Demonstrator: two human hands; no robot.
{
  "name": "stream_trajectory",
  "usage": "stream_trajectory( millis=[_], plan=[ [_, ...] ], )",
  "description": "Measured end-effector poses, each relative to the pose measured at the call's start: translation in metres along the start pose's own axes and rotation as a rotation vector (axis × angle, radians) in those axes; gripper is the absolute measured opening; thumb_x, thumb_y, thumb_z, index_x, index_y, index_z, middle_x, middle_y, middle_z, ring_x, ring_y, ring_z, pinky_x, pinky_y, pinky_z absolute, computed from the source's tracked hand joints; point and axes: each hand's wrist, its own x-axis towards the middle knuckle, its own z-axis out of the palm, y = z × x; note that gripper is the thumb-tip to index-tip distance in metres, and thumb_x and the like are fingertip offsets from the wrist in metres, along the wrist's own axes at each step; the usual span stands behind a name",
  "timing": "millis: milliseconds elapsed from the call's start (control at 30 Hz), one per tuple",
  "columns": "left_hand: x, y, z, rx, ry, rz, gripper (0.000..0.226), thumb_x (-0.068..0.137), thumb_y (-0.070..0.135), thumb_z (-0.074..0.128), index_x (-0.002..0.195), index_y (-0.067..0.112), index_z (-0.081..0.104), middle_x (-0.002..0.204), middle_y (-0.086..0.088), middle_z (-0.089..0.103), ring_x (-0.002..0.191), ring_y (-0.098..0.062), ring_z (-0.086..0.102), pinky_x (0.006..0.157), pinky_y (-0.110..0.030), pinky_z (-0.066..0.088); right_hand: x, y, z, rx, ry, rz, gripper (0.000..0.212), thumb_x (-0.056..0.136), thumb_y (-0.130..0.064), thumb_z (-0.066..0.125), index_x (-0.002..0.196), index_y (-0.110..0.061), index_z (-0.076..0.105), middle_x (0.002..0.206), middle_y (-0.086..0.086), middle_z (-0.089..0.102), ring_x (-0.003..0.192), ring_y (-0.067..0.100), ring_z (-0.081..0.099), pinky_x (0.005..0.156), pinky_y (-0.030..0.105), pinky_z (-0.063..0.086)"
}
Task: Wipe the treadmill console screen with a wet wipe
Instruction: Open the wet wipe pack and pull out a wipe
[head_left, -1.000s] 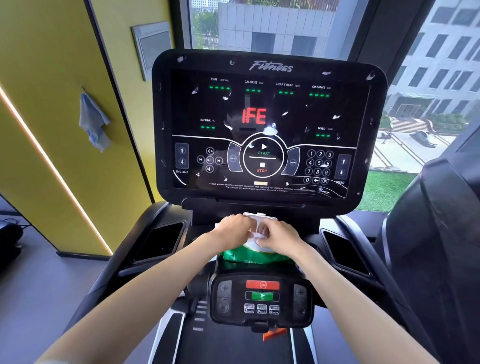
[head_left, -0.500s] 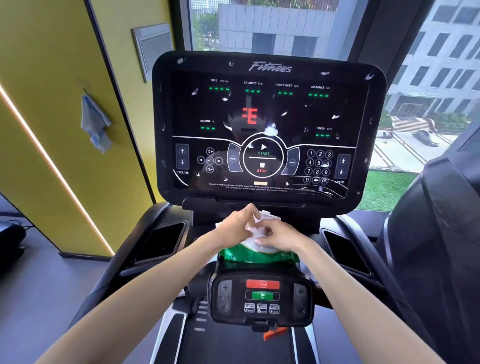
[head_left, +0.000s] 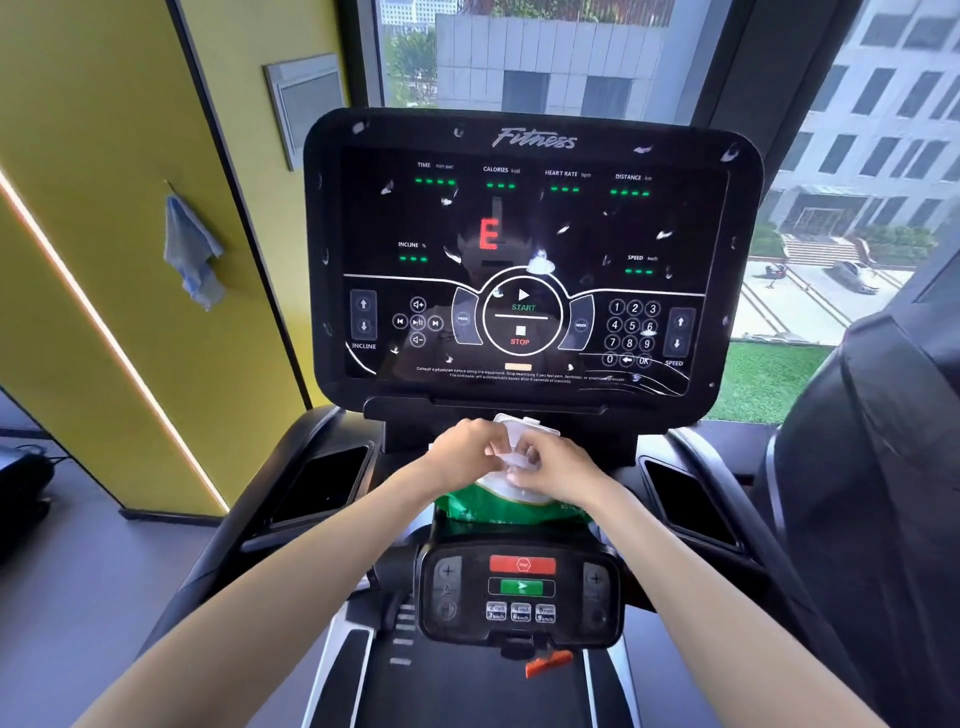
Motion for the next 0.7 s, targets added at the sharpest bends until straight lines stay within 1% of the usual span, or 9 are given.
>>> stream_trajectory(
  millis=[67,133,233,333,400,467,533,633,700],
  plan=[
    [0.001,0.003,-0.003,0.020,-0.022,0.040,0.007,0.079,0.015,0.066,0.085,0.016,0.062,0.092,-0.002,0.067,0.092,-0.023,0.060,0.080,-0.036,0.048,-0.001,-0.002,0.003,-0.080,-0.015,0.018,0.020,0.079,-0.039,0.061,0.070,-0.027,0.048,0.077,-0.010,0.054,0.080,0.018,0.054,0.063,0.028,0.039],
    [-0.001,0.008,-0.005,-0.015,-0.036,0.082,0.009,0.079,0.011,0.065,0.078,0.017,0.058,0.082,-0.001,0.063,0.083,-0.021,0.058,0.075,-0.035,0.048,0.000,-0.005,0.006,-0.095,-0.009,0.043,0.030,0.078,-0.043,0.061,0.061,-0.027,0.042,0.070,-0.010,0.048,0.077,0.019,0.053,0.055,0.027,0.035],
    [-0.005,0.010,-0.008,-0.124,0.027,0.084,0.017,0.078,0.004,0.063,0.072,0.017,0.054,0.074,-0.003,0.057,0.071,-0.018,0.050,0.068,-0.031,0.041,0.005,-0.008,0.009,-0.096,-0.008,0.083,0.027,0.073,-0.049,0.063,0.062,-0.030,0.048,0.092,-0.003,0.060,0.086,0.022,0.061,0.062,0.027,0.040],
    [-0.008,0.004,-0.006,-0.281,0.066,0.027,0.017,0.078,0.002,0.063,0.071,0.016,0.056,0.071,-0.004,0.056,0.067,-0.014,0.047,0.066,-0.030,0.039,0.010,-0.011,0.010,-0.153,-0.006,0.098,0.021,0.073,-0.050,0.064,0.076,-0.030,0.058,0.112,0.000,0.058,0.094,0.023,0.061,0.071,0.029,0.045],
    [-0.012,0.002,-0.004,-0.376,0.084,-0.011,0.017,0.079,0.003,0.065,0.071,0.015,0.057,0.069,-0.001,0.054,0.067,-0.013,0.046,0.066,-0.028,0.037,0.013,-0.011,0.011,-0.200,-0.004,0.110,0.033,0.075,-0.050,0.064,0.096,-0.024,0.061,0.118,0.002,0.055,0.097,0.024,0.060,0.073,0.029,0.045],
    [-0.013,0.009,-0.007,-0.492,0.112,-0.032,0.018,0.081,0.002,0.065,0.071,0.016,0.057,0.071,-0.005,0.053,0.067,-0.014,0.046,0.066,-0.027,0.038,0.013,-0.010,0.012,-0.249,0.000,0.119,0.044,0.076,-0.050,0.064,0.104,-0.016,0.059,0.119,0.005,0.054,0.098,0.026,0.060,0.073,0.030,0.044],
    [-0.009,0.020,-0.021,-0.581,0.176,-0.016,0.020,0.083,0.000,0.063,0.072,0.016,0.058,0.072,-0.006,0.053,0.065,-0.011,0.046,0.062,-0.022,0.040,0.012,-0.009,0.016,-0.294,0.003,0.120,0.051,0.079,-0.051,0.063,0.107,-0.009,0.056,0.120,0.008,0.052,0.097,0.028,0.060,0.072,0.030,0.043],
    [0.000,0.027,-0.048,-0.415,0.156,0.065,0.021,0.083,0.004,0.064,0.070,0.019,0.059,0.069,0.001,0.057,0.064,-0.009,0.049,0.063,-0.024,0.042,0.008,-0.010,0.019,-0.304,0.023,0.125,0.054,0.079,-0.054,0.063,0.104,-0.008,0.053,0.116,0.009,0.051,0.093,0.028,0.061,0.068,0.031,0.041],
    [-0.001,0.022,-0.053,-0.436,0.170,0.015,0.018,0.084,0.005,0.063,0.072,0.018,0.059,0.070,0.001,0.056,0.066,-0.011,0.050,0.065,-0.027,0.042,0.008,-0.010,0.018,-0.284,0.023,0.127,0.050,0.079,-0.055,0.063,0.097,-0.010,0.051,0.112,0.008,0.054,0.089,0.026,0.062,0.066,0.030,0.041]
  ],
)
